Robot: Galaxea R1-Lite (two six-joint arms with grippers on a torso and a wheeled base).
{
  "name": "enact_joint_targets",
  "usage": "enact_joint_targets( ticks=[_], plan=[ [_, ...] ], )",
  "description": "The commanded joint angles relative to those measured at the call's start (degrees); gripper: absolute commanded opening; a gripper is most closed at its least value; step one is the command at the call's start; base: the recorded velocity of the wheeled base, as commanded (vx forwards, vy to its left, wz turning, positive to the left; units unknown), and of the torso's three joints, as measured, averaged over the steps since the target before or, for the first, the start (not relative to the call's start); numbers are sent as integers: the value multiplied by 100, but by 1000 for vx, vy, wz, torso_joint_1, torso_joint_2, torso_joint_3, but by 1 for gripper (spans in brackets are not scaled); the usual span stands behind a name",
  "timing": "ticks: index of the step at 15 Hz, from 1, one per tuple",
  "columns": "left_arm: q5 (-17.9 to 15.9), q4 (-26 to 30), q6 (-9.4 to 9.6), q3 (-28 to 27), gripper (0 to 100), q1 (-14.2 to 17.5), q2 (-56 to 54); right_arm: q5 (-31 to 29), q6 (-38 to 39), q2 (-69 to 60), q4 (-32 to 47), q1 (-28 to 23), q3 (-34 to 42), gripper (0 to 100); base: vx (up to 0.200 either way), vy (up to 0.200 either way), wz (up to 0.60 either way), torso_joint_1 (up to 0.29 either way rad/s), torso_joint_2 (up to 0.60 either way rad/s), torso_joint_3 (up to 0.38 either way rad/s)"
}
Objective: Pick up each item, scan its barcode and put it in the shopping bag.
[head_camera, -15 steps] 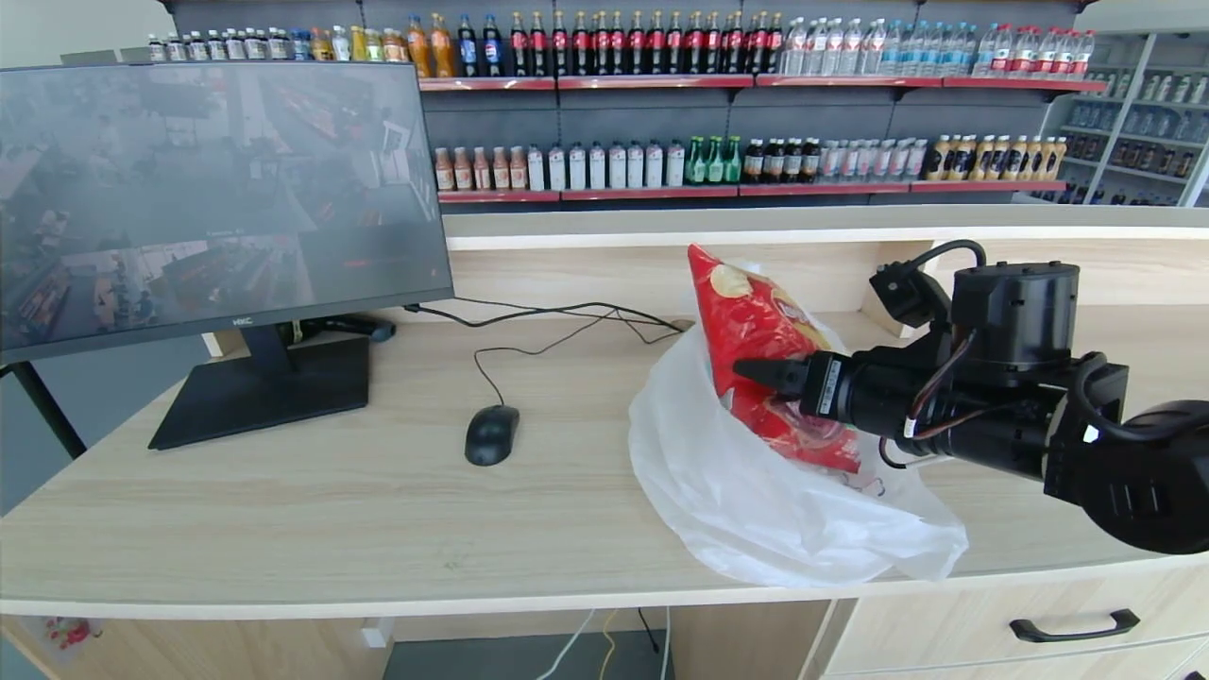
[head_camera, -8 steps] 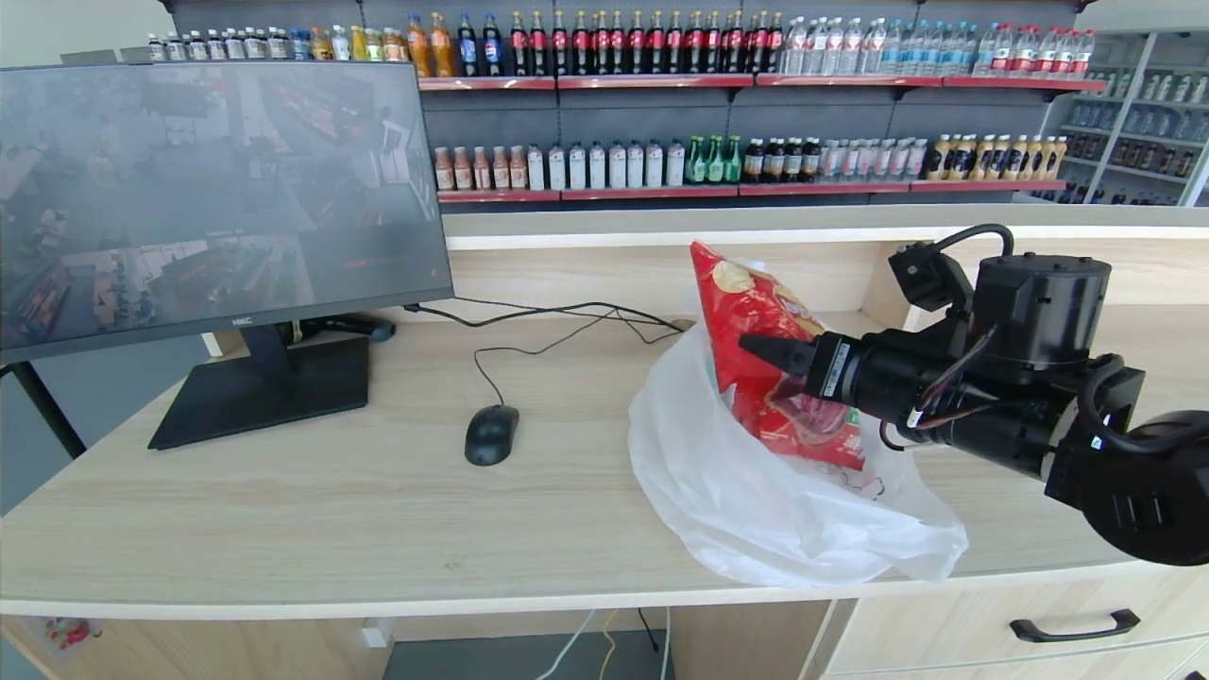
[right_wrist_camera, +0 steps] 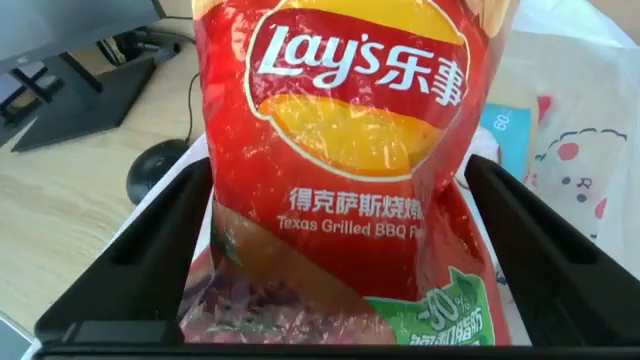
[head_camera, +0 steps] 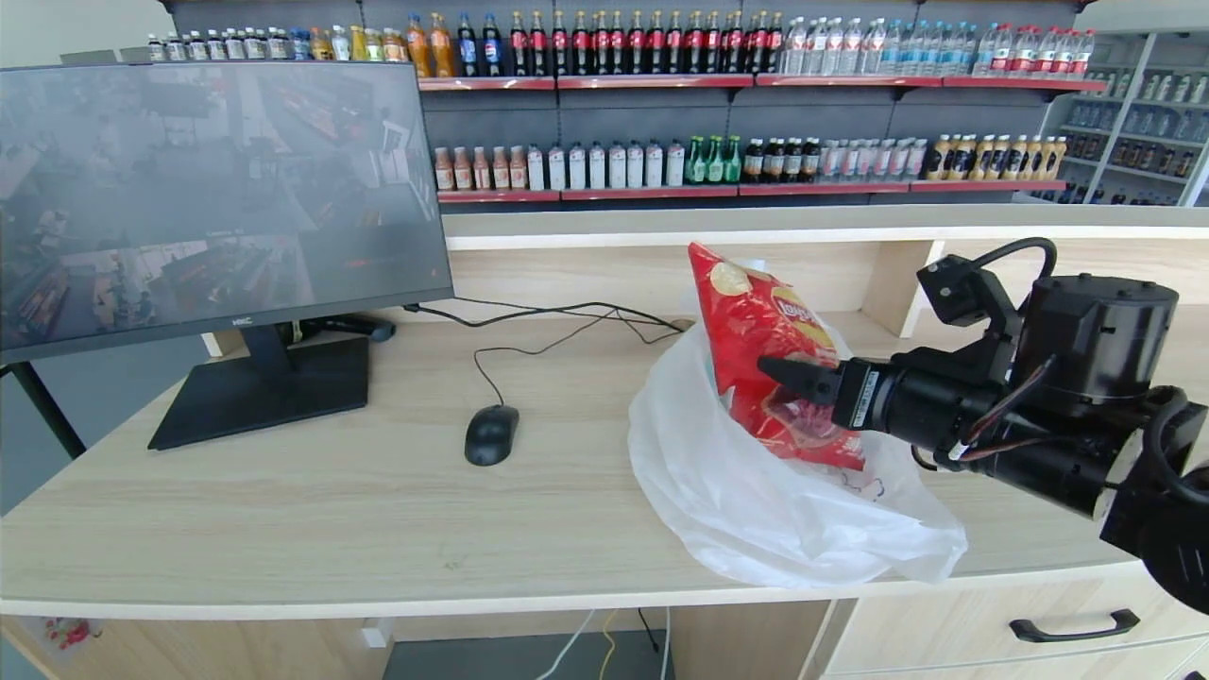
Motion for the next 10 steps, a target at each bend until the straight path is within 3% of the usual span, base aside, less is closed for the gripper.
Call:
enact_joint_targets(
  ticks=[1,5,10],
  plan=[
    [7,0,-1,0,100,0,-2,10,-199,-334,-114,1,346,100,0,0,0,0,0,0],
    [-1,0,-1,0,100,0,-2,-122,-595,-1205,-290,194,636,100,0,0,0,0,0,0],
    [-1,0,-1,0,100,0,-2,-201,-1597,-3648,-527,150,2271,100,0,0,0,0,0,0]
  ],
)
